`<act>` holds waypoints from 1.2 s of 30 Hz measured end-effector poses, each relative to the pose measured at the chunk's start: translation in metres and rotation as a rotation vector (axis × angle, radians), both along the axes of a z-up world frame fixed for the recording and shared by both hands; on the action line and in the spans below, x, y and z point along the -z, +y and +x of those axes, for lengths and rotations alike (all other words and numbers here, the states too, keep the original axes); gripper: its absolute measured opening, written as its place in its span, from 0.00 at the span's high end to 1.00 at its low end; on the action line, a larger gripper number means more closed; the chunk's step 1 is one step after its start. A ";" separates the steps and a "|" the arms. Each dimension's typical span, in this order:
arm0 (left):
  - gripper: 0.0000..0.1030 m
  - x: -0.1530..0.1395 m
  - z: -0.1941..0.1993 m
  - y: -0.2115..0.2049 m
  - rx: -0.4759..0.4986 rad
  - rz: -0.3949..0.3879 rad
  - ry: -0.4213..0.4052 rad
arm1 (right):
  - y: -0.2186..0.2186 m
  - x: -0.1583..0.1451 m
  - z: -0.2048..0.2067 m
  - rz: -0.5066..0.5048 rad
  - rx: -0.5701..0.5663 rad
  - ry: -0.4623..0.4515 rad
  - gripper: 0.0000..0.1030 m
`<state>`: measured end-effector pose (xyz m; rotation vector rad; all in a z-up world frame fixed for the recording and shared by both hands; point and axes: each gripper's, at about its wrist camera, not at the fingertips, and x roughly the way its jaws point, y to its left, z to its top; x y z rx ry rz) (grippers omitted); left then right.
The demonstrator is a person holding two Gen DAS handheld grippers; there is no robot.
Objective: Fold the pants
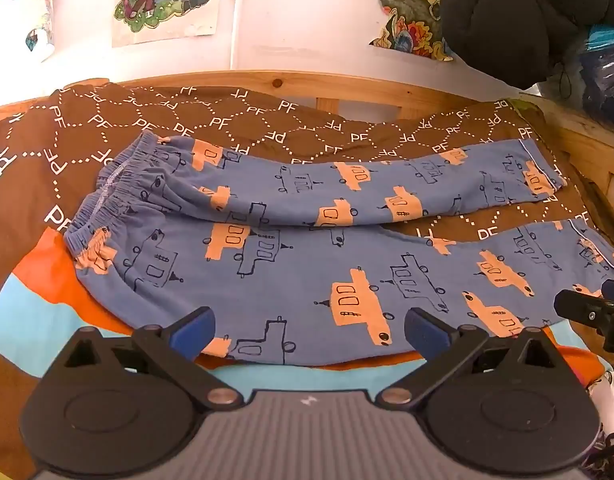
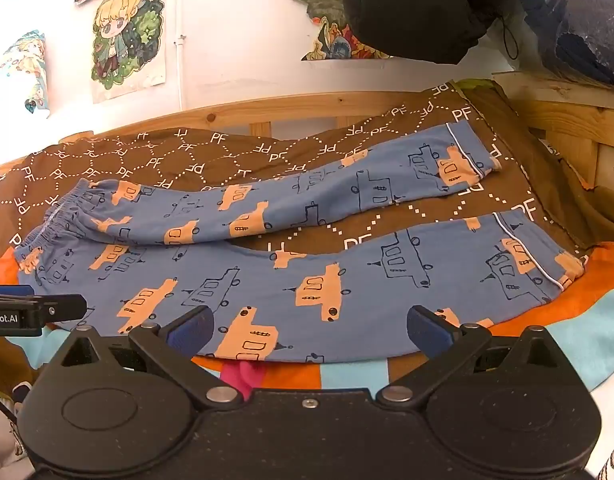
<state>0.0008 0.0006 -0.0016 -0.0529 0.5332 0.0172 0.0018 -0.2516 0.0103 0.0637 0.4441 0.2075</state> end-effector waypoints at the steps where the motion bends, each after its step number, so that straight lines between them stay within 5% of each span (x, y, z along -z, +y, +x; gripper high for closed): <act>1: 0.00 0.000 0.000 0.000 0.000 0.000 0.000 | 0.000 0.000 0.000 0.000 0.000 0.000 0.01; 36: 0.00 0.002 0.000 -0.001 -0.001 0.001 0.004 | -0.002 0.000 0.002 0.002 0.001 0.006 0.00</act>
